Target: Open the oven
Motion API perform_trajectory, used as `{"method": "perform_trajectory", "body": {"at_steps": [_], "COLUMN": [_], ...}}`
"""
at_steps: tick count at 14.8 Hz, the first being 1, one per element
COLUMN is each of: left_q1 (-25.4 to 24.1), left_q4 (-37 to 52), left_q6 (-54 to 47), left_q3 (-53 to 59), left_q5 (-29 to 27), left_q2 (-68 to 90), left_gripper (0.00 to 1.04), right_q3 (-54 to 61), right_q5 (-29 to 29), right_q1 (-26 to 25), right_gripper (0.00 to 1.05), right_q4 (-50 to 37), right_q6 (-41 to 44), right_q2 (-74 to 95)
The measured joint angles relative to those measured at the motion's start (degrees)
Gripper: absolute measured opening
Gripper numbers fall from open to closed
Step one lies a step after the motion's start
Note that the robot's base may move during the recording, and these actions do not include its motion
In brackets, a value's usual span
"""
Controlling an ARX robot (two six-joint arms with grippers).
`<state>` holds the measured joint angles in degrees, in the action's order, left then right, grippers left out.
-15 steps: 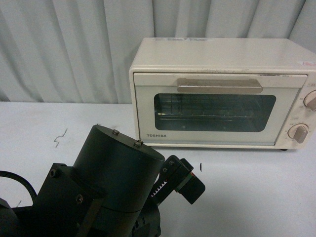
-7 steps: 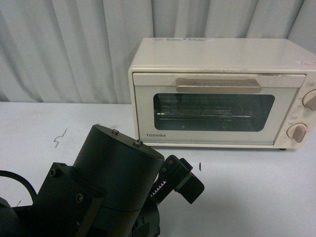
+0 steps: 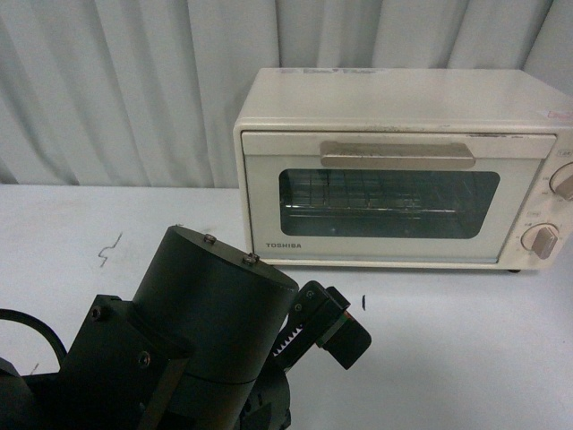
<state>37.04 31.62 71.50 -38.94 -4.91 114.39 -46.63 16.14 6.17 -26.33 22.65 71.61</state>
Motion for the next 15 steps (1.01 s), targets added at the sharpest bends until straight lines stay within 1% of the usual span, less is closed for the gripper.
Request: {"method": "perform_trajectory", "body": {"at_steps": [2,4,5,6,7,9,10,11,15], "left_q1": [0.0,0.0,0.0,0.0,0.0,0.0,0.0,0.0,0.0], "left_q4": [0.0,0.0,0.0,0.0,0.0,0.0,0.0,0.0,0.0], "left_q6": [0.0,0.0,0.0,0.0,0.0,0.0,0.0,0.0,0.0], "left_q3": [0.0,0.0,0.0,0.0,0.0,0.0,0.0,0.0,0.0], "left_q5": [0.0,0.0,0.0,0.0,0.0,0.0,0.0,0.0,0.0], "left_q2": [0.0,0.0,0.0,0.0,0.0,0.0,0.0,0.0,0.0], "left_gripper": [0.98,0.98,0.98,0.98,0.98,0.98,0.98,0.98,0.98], "right_q3": [-6.6,-11.3,-12.3,-12.8,-12.8,-11.7,-10.8,-9.9,-7.6], "right_q5": [-2.1,-3.1,-3.7,-6.0,-7.3,-10.5,-11.2,-11.8,-13.1], "right_q1": [2.2,3.3,3.8,5.0,5.9,6.8,7.0,7.0,8.3], "right_gripper": [0.98,0.97,0.88,0.60,0.49,0.20,0.08,0.02,0.02], "right_q4": [1.5,3.7,4.6,6.8,7.7,10.0,11.0,11.8,12.7], "right_q6": [10.8,20.5,24.9,34.5,38.4,46.7,49.5,52.1,59.3], "right_q2": [8.6,13.7,14.7,15.9,16.2,16.4,16.4,16.4,18.3]}}
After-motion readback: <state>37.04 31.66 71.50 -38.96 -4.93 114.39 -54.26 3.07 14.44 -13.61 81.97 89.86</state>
